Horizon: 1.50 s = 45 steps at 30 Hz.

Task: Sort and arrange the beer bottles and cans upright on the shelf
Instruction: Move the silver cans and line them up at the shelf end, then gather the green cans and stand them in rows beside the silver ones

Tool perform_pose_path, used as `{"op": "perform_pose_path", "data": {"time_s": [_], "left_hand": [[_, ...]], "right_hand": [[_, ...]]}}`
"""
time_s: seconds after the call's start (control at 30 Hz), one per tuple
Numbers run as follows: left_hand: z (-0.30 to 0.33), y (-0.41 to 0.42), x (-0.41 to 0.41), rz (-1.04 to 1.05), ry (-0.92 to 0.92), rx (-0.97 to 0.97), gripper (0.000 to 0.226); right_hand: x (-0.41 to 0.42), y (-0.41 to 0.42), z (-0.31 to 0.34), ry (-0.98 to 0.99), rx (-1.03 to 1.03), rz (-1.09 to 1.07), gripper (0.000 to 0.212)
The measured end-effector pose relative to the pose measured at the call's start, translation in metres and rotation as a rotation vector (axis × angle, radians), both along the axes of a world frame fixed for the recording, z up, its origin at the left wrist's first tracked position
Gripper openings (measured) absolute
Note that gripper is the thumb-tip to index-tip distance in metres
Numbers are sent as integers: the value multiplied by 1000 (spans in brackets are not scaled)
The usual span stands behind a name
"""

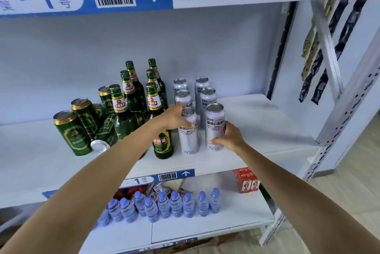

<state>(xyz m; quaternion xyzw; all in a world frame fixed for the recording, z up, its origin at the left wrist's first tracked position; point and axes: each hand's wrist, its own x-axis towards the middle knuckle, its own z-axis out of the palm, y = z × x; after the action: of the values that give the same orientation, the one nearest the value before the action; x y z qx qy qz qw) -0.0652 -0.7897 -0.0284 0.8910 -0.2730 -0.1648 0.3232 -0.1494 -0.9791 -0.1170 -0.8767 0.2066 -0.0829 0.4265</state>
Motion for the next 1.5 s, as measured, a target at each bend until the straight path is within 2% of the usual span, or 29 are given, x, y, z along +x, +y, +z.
{"op": "perform_pose_path", "data": {"time_s": [0.13,0.27,0.43,0.53,0.6,0.7,0.8,0.9,1.07,1.17,1.23,1.33,1.43,1.5], "left_hand": [[-1,-1,0,7,9,40,81],[-1,-1,-4,10,10,87,89],[14,5,-20,-8,-145,71,92],[31,18,-36,-16,-277,77,80],[41,33,-50,-29,-302,89,66],[44,64,-76,-19,-296,108,51],[37,103,-99,29,-308,215,49],[29,147,-115,69,-342,315,47],[13,225,-134,146,-255,381,44],[10,270,-133,220,-230,422,48],[9,298,-129,254,-227,430,48],[9,344,-119,273,-212,424,46],[10,389,-102,288,-197,392,45],[9,418,-88,289,-184,378,44]], "right_hand": [[4,-2,-4,5,4,16,66],[8,-7,-14,24,-5,50,93],[-18,-2,14,133,-82,85,101],[-36,-7,27,263,-380,113,83],[-49,-7,37,326,-530,151,71],[-68,8,49,347,-689,230,63],[-83,35,58,294,-767,306,57],[-95,69,60,215,-757,390,55],[-105,142,64,135,-710,484,64],[-100,190,65,121,-743,556,56],[-91,219,67,106,-749,583,48],[-70,267,67,93,-734,603,58],[-45,310,69,99,-733,597,54],[-27,336,69,113,-699,570,60]]}}
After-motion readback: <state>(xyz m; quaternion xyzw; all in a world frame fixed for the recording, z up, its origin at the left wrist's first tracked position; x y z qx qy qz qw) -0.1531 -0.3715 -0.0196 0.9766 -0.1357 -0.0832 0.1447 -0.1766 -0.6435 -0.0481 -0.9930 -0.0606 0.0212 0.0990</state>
